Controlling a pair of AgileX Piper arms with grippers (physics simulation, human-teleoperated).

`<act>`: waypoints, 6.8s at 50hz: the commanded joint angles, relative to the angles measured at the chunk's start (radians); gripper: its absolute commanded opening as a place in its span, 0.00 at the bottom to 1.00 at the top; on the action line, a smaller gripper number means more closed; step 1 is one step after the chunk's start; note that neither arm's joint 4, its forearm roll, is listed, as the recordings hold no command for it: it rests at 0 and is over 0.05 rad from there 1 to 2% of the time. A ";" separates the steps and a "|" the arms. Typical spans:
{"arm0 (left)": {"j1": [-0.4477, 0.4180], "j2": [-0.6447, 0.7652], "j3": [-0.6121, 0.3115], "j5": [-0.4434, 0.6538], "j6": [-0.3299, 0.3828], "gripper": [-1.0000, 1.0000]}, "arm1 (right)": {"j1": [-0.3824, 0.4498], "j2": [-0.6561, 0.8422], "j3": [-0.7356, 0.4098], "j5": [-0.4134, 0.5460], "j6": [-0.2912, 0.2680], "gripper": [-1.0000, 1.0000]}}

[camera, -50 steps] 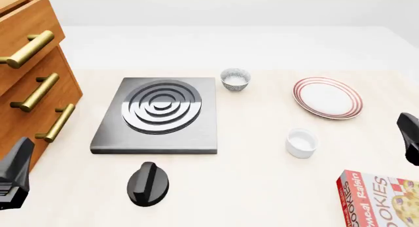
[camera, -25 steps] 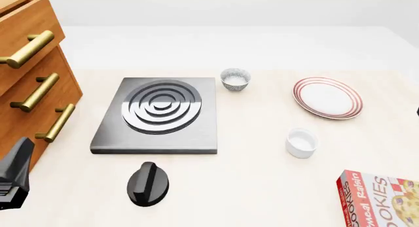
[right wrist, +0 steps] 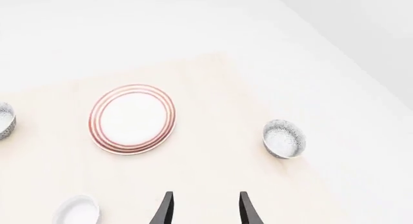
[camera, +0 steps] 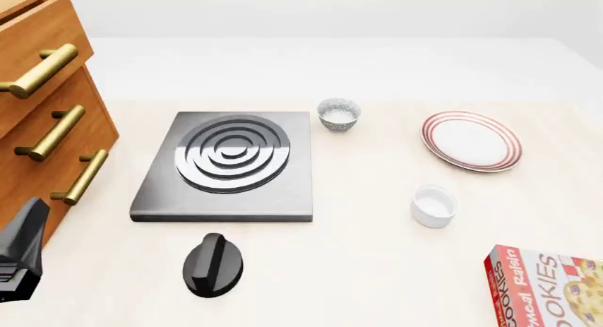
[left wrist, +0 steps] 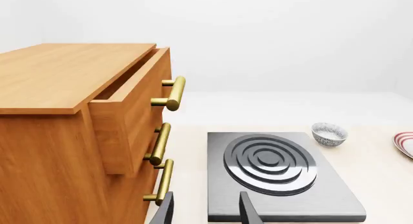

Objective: Pick the akita bowl next to the cookies box and place it on the plate.

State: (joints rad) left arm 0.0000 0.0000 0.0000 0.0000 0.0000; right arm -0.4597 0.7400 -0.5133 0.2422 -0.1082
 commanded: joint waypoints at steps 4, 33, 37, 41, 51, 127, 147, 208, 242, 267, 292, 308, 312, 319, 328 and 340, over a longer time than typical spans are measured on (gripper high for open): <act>0.000 0.000 0.000 0.000 0.000 1.00 | -0.097 0.126 -0.059 -0.037 0.002 1.00; 0.000 0.000 0.000 0.000 0.000 1.00 | -0.261 0.424 -0.322 0.018 -0.040 1.00; 0.000 0.000 0.000 0.000 0.000 1.00 | -0.277 0.456 -0.359 0.037 -0.050 1.00; 0.000 0.000 0.000 0.000 0.000 1.00 | -0.294 0.489 -0.415 0.069 -0.059 1.00; 0.000 0.000 0.000 0.000 0.000 1.00 | -0.329 0.555 -0.513 0.121 -0.069 1.00; 0.000 0.000 0.000 0.000 0.000 1.00 | -0.488 1.081 -0.846 0.130 0.062 1.00; 0.000 0.000 0.000 0.000 0.000 1.00 | -0.480 1.137 -0.825 0.081 0.070 1.00; 0.000 0.000 0.000 0.000 0.000 1.00 | -0.467 1.383 -0.879 -0.007 0.055 1.00; 0.000 0.000 0.000 0.000 0.000 1.00 | -0.446 1.415 -0.852 -0.021 0.065 0.00; 0.000 0.000 0.000 0.000 0.000 1.00 | -0.402 1.219 -0.767 0.030 0.143 0.00; 0.000 0.000 0.000 0.000 0.000 1.00 | -0.314 1.043 -0.707 0.083 0.268 0.00; 0.000 0.000 0.000 0.000 0.000 1.00 | -0.211 0.944 -0.648 0.126 0.403 0.00; 0.000 0.000 0.000 0.000 0.000 1.00 | -0.199 0.937 -0.644 0.134 0.419 0.00; 0.000 0.000 0.000 0.000 0.000 1.00 | -0.121 0.907 -0.620 0.144 0.494 0.00; 0.000 0.000 0.000 0.000 0.000 1.00 | -0.091 0.894 -0.603 0.144 0.531 0.00; 0.000 0.000 0.000 0.000 0.000 1.00 | -0.048 0.925 -0.601 0.145 0.591 0.00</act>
State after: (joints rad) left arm 0.0000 0.0000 0.0000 0.0000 0.0000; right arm -0.5436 1.6556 -1.1151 0.3852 0.4327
